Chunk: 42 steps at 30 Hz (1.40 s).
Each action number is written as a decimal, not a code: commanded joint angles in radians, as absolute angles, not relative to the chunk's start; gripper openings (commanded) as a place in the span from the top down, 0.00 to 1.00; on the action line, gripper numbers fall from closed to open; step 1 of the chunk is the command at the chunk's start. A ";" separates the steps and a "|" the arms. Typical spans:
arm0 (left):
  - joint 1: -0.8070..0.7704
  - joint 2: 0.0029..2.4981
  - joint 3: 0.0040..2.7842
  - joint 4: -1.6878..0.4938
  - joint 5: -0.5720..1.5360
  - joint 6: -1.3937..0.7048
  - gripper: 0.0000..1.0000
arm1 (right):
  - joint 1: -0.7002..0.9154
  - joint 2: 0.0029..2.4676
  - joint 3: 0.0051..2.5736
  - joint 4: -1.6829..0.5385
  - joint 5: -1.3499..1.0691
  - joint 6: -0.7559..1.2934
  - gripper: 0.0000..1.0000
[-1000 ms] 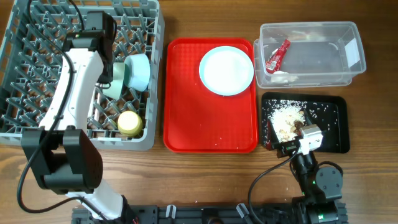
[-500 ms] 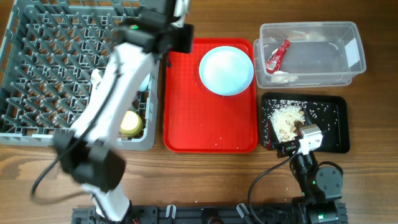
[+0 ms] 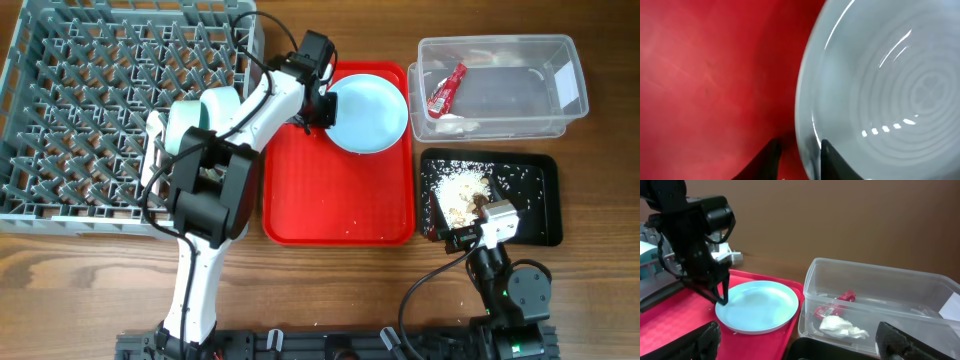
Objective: Sort waste into correct bins and load items into the dishwasher rack
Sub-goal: 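Grasp the edge of the light-blue plate and lift it, then set the light-blue plate upright in the dish rack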
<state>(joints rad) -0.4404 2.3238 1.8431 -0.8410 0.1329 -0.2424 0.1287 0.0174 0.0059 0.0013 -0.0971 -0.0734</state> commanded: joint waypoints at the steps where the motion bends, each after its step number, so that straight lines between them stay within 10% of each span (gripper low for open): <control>1: -0.447 2.344 1.838 -0.863 0.149 -0.239 0.79 | 0.124 0.007 0.005 0.007 -0.102 -0.078 0.00; 3: -0.447 2.344 1.836 -0.889 0.149 -0.239 0.96 | 0.124 0.007 0.005 0.007 -0.102 -0.078 0.00; 9: -0.411 2.223 1.932 -1.071 0.062 -0.167 0.96 | 0.124 0.007 0.005 0.007 -0.102 -0.078 0.00; 23: -0.383 1.734 2.101 -1.507 -1.039 -0.165 0.96 | 0.124 0.007 0.005 0.007 -0.102 -0.078 0.00; 42: -0.006 1.745 1.818 -1.208 -1.042 -0.092 0.96 | 0.124 0.007 0.005 0.007 -0.102 -0.079 0.00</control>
<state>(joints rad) -0.0208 1.7355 1.8385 -1.2602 -1.0538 -0.1585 0.1287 0.0174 0.0059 0.0013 -0.0971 -0.0734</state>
